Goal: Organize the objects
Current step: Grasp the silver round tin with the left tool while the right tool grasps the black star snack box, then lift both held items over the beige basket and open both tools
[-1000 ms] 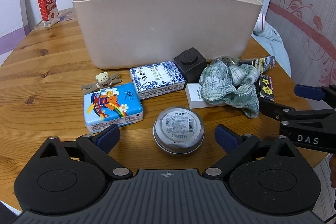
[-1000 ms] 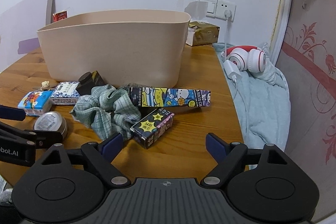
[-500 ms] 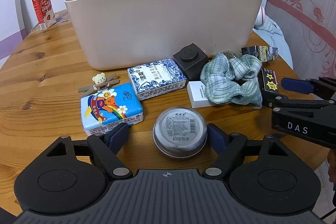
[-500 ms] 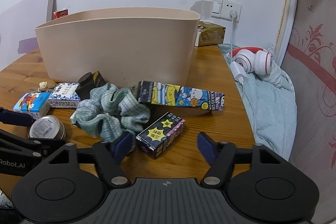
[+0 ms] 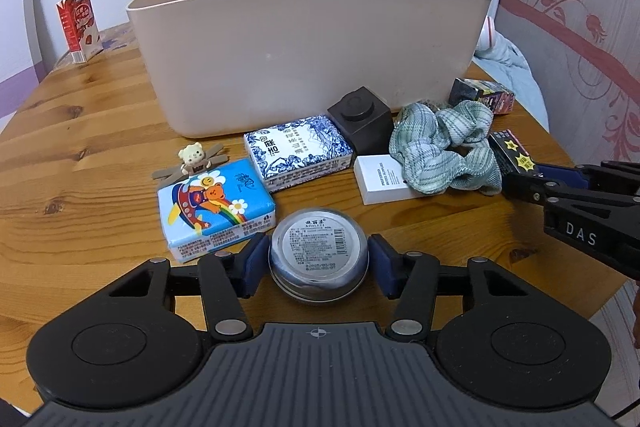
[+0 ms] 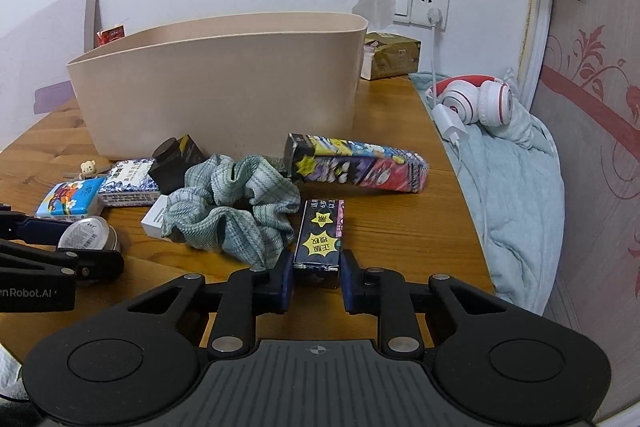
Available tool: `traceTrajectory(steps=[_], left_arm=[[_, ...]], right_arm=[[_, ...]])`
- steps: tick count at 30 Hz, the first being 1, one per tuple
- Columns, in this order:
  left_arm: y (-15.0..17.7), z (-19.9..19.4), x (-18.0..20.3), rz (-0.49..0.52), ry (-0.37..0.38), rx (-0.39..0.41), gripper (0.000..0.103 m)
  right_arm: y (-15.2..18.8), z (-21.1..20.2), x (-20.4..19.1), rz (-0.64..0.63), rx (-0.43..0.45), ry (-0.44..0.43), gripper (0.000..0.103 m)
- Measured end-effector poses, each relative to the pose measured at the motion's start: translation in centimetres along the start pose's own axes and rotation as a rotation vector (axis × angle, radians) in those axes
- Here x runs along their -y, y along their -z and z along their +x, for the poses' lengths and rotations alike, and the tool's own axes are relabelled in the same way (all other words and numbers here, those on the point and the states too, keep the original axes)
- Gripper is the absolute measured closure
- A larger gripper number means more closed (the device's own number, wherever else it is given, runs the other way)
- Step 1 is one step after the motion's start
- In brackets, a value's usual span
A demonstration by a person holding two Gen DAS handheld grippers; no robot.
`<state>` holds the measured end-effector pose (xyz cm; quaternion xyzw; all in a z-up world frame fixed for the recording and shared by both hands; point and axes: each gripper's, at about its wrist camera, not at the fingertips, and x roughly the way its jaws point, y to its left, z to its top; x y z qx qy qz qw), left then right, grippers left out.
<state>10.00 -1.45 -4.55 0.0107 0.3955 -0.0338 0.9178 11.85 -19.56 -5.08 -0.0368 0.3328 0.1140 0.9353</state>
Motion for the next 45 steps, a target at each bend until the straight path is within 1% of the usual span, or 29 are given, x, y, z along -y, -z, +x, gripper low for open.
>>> traceTrajectory(steps=[3, 6, 9, 13, 17, 21, 25, 35, 38, 42, 45], left_arm=[[0.0, -0.3, -0.4, -0.012, 0.023, -0.007, 0.048], [0.0, -0.9, -0.6, -0.014, 0.028, 0.001, 0.048], [-0.3, -1.7, -1.1, -0.03, 0.052, 0.008, 0.048], [-0.9, -3.1, -1.2, -0.013, 0.032, 0.05, 0.048], [-1.7, -4.3, -1.9, -0.027, 0.034, 0.083, 0.048], [-2.7, -5.3, -2.3, -0.024, -0.006, 0.131, 0.048], [-3.6, -6.1, -3.0, -0.034, -0.012, 0.151, 0.048], [-7.7, -7.9, -3.9, -0.041, -0.055, 0.248, 0.048], [-9.0, -7.7, -4.1, -0.047, -0.083, 0.27, 0.048], [-10.9, -6.9, -4.1, -0.053, -0.113, 0.291, 0.048], [-12.4, -6.1, -4.1, -0.053, -0.129, 0.3, 0.048]], right_arm=[[0.1, -0.6, 0.0, 0.005, 0.004, 0.001, 0.081], [0.0, -1.4, 0.0, 0.016, 0.017, 0.003, 0.081], [-0.2, -2.3, 0.0, 0.03, 0.038, 0.003, 0.081], [-0.7, -3.5, -0.1, 0.04, 0.071, 0.003, 0.081], [-1.3, -4.4, -0.3, 0.043, 0.101, -0.002, 0.081], [-2.4, -5.2, -0.6, 0.041, 0.137, -0.011, 0.081], [-3.6, -5.8, -1.2, 0.036, 0.176, -0.024, 0.081], [-7.1, -6.1, -2.7, 0.019, 0.262, -0.058, 0.081], [-8.4, -5.8, -3.2, 0.004, 0.28, -0.063, 0.081], [-9.7, -4.8, -3.5, 0.011, 0.282, -0.067, 0.081], [-10.5, -4.1, -3.7, -0.003, 0.287, -0.052, 0.081]])
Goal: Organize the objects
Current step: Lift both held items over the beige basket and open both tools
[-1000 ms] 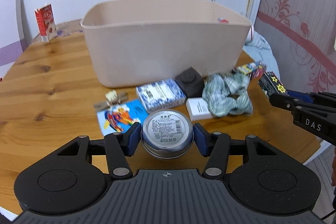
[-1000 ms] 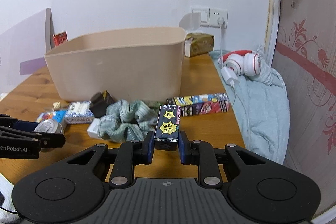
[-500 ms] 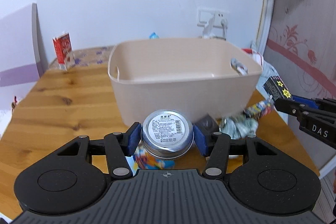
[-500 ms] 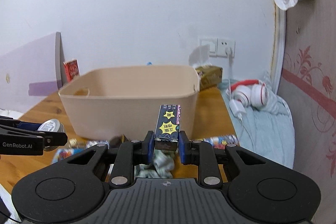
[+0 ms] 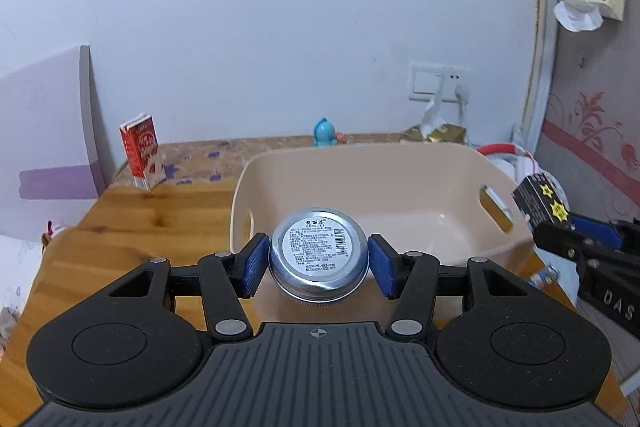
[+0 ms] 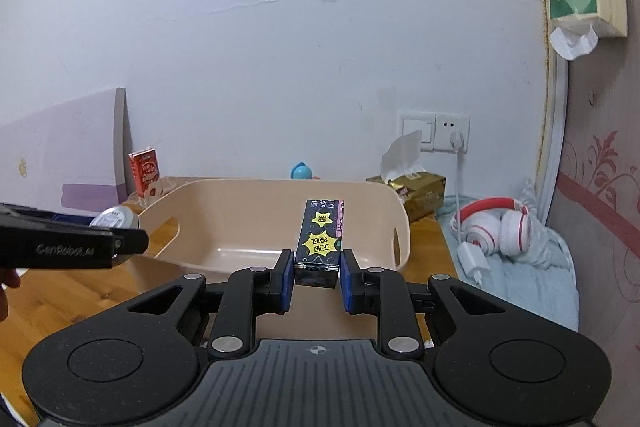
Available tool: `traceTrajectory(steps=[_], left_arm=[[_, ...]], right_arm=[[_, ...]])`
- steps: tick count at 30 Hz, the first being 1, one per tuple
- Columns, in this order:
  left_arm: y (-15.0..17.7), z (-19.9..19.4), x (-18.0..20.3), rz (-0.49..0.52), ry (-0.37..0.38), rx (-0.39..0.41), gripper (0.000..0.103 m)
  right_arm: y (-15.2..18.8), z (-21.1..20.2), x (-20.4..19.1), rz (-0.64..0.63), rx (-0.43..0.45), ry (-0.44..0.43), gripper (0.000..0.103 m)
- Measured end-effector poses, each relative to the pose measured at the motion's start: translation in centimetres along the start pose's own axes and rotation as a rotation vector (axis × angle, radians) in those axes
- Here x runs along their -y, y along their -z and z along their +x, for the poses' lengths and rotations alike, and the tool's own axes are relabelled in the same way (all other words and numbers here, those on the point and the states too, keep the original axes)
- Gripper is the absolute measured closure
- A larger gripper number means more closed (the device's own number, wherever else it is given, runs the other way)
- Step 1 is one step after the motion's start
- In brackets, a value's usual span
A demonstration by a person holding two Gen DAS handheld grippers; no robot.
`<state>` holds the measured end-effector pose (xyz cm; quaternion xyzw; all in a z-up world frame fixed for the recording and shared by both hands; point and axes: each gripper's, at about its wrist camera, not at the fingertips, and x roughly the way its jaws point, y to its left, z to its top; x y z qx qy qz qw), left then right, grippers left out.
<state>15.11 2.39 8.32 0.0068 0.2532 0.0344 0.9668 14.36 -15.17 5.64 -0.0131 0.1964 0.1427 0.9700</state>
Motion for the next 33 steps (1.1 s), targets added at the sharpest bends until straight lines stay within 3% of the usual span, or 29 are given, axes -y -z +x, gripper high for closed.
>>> traceTrajectory(steps=[8, 16, 20, 26, 33], left_arm=[[-2.2, 4.8, 0.6, 0.054, -0.039, -0.059, 0.048], [-2.7, 10.1, 1.5, 0.094, -0.027, -0.197, 0.048], [-2.5, 12.2, 1.3, 0.061, -0.004, -0.277, 0.048], [-2.1, 13.4, 0.9, 0.056, 0.0, -0.33, 0.047], [-1.8, 13.9, 0.5, 0.054, 0.025, -0.38, 0.047]], right_arm=[[-1.1, 3.4, 0.7, 0.018, -0.024, 0.02, 0.081], [-2.2, 7.0, -0.4, -0.053, -0.111, 0.018, 0.081], [-2.3, 8.7, -0.7, -0.088, -0.166, 0.017, 0.081], [-2.1, 10.6, -0.6, -0.091, -0.267, -0.01, 0.081], [-1.8, 11.2, -0.5, -0.091, -0.302, -0.001, 0.08]])
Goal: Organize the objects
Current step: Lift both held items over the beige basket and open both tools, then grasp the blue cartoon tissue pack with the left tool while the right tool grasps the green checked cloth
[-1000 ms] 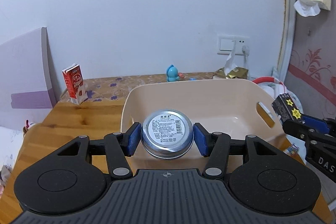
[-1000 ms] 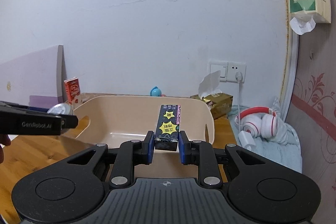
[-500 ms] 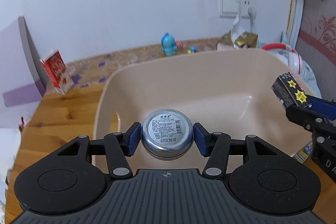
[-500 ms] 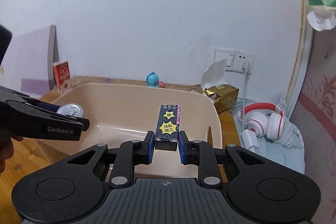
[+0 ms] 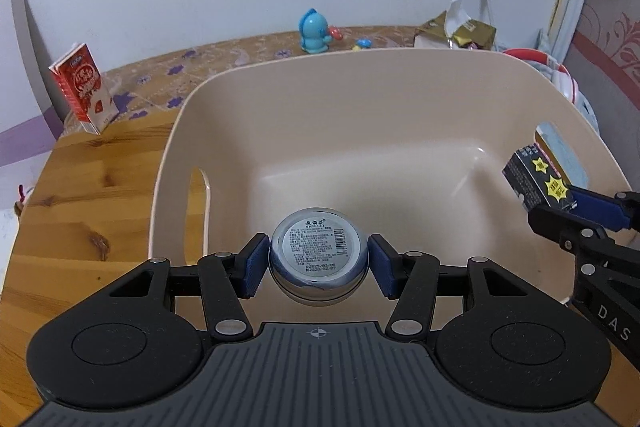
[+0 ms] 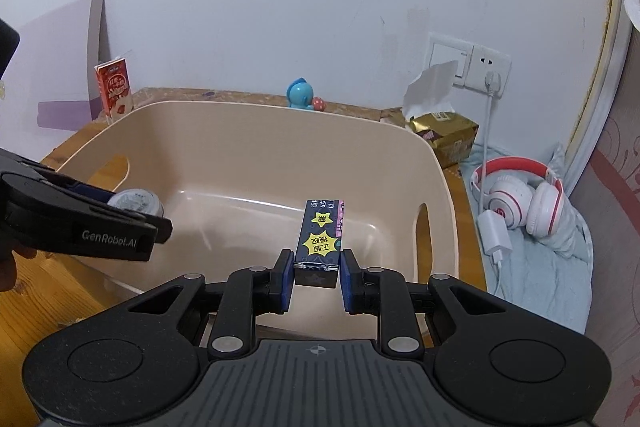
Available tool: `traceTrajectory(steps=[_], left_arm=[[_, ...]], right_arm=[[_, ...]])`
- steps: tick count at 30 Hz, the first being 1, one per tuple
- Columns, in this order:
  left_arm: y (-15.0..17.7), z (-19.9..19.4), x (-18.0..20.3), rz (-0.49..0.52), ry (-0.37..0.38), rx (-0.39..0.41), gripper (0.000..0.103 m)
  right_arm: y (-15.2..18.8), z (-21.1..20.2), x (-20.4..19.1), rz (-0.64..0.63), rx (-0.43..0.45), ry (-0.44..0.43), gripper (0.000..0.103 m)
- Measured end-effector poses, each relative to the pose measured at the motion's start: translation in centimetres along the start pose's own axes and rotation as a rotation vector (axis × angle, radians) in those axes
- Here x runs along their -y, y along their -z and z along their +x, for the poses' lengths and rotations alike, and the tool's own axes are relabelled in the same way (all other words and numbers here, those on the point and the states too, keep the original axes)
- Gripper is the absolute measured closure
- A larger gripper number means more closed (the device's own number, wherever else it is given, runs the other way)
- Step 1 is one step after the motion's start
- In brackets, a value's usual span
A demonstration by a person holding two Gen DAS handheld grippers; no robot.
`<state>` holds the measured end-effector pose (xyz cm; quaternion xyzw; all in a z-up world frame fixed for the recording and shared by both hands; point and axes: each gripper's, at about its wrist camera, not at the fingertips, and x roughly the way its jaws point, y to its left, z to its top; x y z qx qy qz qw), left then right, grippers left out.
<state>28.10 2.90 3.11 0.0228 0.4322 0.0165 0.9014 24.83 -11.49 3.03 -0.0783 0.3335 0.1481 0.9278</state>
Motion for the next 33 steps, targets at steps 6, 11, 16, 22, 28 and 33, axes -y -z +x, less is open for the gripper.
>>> traceTrajectory(steps=[6, 11, 16, 22, 28, 33], left_arm=[[0.3, -1.5, -0.1, 0.005, -0.005, 0.08, 0.024], [0.3, -3.5, -0.3, 0.023, -0.006, 0.139, 0.02], [0.8, -5.1, -1.3, 0.009, -0.006, 0.182, 0.019], [2.4, -6.6, -2.5, -0.02, -0.003, 0.202, 0.019], [4.6, -8.5, -3.4, -0.028, 0.021, 0.23, 0.018], [6.7, -9.4, -3.7, -0.015, 0.034, 0.24, 0.017]], right_arm=[[0.2, -1.0, -0.4, -0.038, 0.036, 0.031, 0.05], [0.5, -2.8, -0.6, -0.036, 0.091, 0.045, 0.031], [0.7, -4.6, -0.8, -0.037, 0.139, 0.062, 0.01], [1.7, -6.6, -1.1, -0.029, 0.16, 0.058, 0.0], [3.3, -8.2, -1.5, -0.031, 0.158, 0.073, 0.0], [4.9, -8.9, -1.9, -0.033, 0.143, 0.086, 0.0]])
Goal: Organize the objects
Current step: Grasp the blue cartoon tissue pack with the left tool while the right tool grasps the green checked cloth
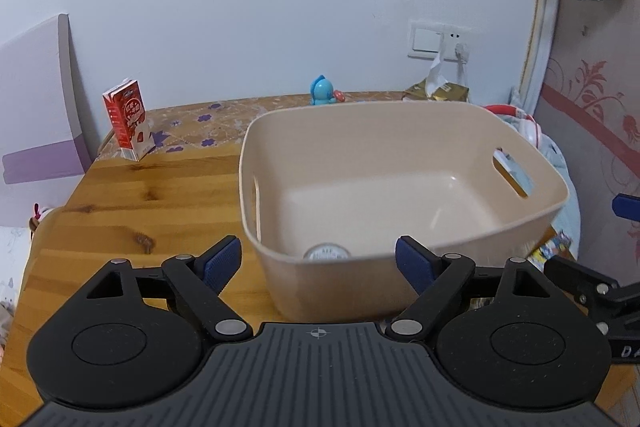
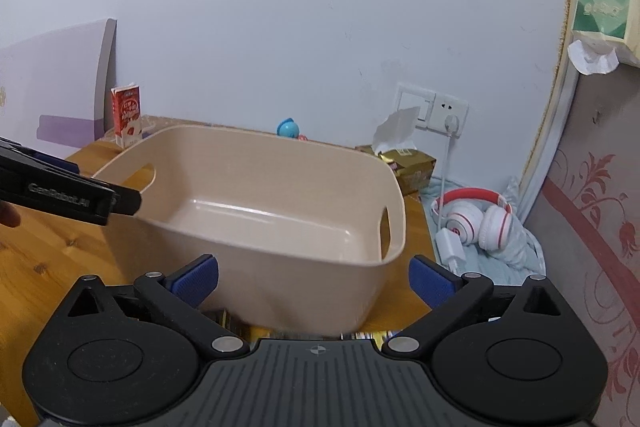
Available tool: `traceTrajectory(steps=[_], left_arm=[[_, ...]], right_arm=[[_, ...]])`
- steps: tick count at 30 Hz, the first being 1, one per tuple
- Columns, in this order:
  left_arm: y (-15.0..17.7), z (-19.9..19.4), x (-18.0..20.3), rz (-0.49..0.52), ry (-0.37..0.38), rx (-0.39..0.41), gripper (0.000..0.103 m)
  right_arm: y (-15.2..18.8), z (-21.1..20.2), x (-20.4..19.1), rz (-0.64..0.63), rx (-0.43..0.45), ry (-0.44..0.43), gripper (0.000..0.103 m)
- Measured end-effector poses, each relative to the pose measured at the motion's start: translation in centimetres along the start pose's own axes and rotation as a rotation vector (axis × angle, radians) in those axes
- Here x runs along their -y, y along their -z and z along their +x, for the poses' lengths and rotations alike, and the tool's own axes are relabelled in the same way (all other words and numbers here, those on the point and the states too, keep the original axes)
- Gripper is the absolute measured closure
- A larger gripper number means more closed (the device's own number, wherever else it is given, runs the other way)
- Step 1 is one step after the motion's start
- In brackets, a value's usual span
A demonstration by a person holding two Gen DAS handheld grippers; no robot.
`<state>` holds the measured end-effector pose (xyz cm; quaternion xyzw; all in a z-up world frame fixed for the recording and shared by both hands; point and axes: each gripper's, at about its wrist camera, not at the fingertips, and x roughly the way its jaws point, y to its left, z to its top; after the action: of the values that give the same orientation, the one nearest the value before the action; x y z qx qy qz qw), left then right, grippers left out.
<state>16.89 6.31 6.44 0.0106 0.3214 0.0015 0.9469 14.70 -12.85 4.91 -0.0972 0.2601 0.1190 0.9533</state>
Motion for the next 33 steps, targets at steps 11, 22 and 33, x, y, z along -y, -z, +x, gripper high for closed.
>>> traceTrajectory(steps=[11, 22, 33], left_arm=[[4.3, -0.7, -0.8, 0.005, 0.041, -0.018, 0.017], [7.9, 0.7, -0.4, -0.006, 0.043, -0.085, 0.017], [9.7, 2.6, 0.4, -0.067, 0.045, -0.155, 0.017]], right_arm=[[3.7, -0.1, -0.6, 0.003, -0.049, -0.006, 0.0], [6.3, 0.3, -0.4, 0.02, -0.087, -0.018, 0.0], [8.0, 2.0, 0.0, 0.086, -0.134, -0.051, 0.0]])
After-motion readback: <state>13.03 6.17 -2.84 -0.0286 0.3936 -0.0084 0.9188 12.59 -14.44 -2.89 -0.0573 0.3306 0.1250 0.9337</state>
